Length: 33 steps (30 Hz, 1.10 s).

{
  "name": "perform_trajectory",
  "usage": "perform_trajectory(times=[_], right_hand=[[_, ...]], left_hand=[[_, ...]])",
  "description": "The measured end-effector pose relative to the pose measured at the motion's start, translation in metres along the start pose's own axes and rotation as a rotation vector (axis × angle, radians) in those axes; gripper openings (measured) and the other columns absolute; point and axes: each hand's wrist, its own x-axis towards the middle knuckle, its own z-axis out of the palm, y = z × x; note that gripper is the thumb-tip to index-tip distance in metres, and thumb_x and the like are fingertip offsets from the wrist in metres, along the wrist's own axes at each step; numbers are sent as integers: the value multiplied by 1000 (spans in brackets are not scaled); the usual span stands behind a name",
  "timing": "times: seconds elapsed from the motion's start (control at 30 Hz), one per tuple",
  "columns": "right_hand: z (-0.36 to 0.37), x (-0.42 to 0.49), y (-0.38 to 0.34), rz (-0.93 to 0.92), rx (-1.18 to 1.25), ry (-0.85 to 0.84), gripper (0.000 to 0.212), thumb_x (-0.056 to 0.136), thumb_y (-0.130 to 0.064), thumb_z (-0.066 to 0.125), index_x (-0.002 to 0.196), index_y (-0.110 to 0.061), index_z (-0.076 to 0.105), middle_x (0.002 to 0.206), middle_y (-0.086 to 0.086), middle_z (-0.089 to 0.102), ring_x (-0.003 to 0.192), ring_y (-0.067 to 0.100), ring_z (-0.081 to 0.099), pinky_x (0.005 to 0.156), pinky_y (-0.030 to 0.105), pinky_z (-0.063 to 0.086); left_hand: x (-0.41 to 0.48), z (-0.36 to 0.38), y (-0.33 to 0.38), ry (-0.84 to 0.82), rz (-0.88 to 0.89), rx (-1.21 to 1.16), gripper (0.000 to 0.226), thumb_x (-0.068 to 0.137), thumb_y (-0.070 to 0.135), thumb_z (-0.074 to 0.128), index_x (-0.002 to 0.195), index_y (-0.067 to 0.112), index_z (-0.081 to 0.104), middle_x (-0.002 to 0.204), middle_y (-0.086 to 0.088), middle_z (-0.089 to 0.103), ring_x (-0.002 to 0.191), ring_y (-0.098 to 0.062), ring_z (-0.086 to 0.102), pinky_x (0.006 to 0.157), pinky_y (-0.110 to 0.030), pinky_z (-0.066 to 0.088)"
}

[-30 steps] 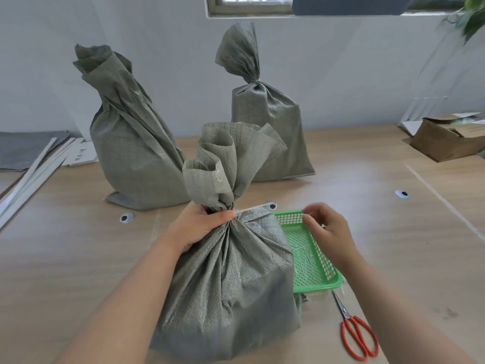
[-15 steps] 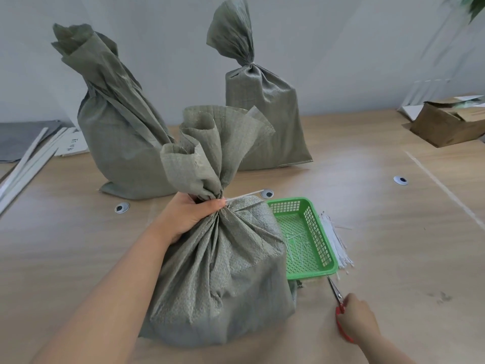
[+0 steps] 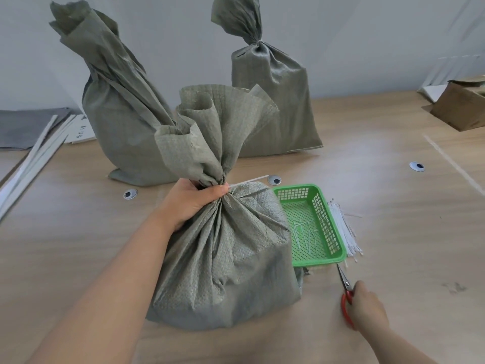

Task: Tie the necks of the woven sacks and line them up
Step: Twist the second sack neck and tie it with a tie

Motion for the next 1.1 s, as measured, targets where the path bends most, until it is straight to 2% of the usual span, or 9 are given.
perform_trajectory(times=[0.13, 0.2, 0.3, 0.4, 0.6, 0.73, 0.9, 1.0, 1.1], right_hand=[[-8, -5, 0, 37, 87, 1, 21, 89, -28, 57, 89, -14, 40, 73, 10, 56, 74, 37, 59, 62, 37, 43], [-16, -8, 0, 58, 162, 29, 18, 89, -25, 58, 97, -13, 47, 79, 14, 63, 80, 38, 62, 66, 37, 45], [-31, -15, 0, 97, 251, 81, 26, 91, -28, 58, 111, -12, 55, 95, 19, 68, 93, 40, 63, 73, 36, 44], [-50, -25, -2, 158, 391, 177, 30, 91, -26, 59, 116, -10, 59, 102, 20, 70, 98, 41, 63, 78, 38, 46], [-107, -61, -44, 56, 679, 383, 14, 90, -28, 63, 103, -28, 58, 80, 2, 70, 82, 32, 67, 80, 45, 54], [-152, -86, -93, -135, 791, 414, 17, 88, -26, 70, 101, -31, 59, 73, 1, 69, 67, 24, 66, 68, 43, 57], [-195, -120, -156, -360, 904, 202, 16, 87, -26, 76, 95, -27, 62, 61, 1, 64, 49, 18, 54, 47, 31, 44], [-212, -140, -188, -411, 1044, -30, 16, 88, -25, 75, 95, -20, 61, 54, 0, 53, 44, 20, 45, 42, 26, 38], [-227, -162, -214, -385, 1168, -322, 24, 92, -25, 69, 105, -12, 55, 57, 7, 51, 41, 19, 43, 37, 21, 35]], left_hand=[[3, -3, -4, -9, -3, -12, 8, 85, 6, 73, 92, 10, 76, 87, 0, 78, 82, -9, 70, 76, -21, 56], [5, -4, -6, -10, -20, -18, 8, 85, 8, 74, 93, 9, 76, 89, -2, 78, 84, -11, 71, 78, -24, 56], [7, -3, -6, -11, -22, -41, 10, 85, 6, 73, 95, 6, 75, 91, -4, 77, 85, -13, 71, 81, -28, 57], [9, -5, -5, -19, -19, -35, 11, 85, 9, 74, 95, 4, 75, 91, -6, 77, 85, -15, 70, 82, -32, 56], [9, -6, -4, -47, -2, -32, 5, 85, 9, 74, 89, 5, 74, 83, -5, 76, 79, -14, 70, 77, -31, 56], [6, -6, -1, -73, -5, -30, 7, 87, 10, 73, 87, 3, 74, 78, -3, 74, 73, -11, 68, 72, -26, 55], [4, -13, 5, -90, 10, 64, 14, 87, 15, 74, 88, 1, 74, 84, -7, 76, 76, -12, 67, 79, -35, 54], [5, -20, 10, -96, 33, 172, 20, 86, 26, 76, 93, 7, 75, 96, -11, 77, 86, -16, 70, 92, -43, 53], [6, -25, 14, -104, 37, 228, 34, 78, 43, 75, 100, 17, 74, 98, -1, 77, 99, -17, 71, 99, -46, 52]])
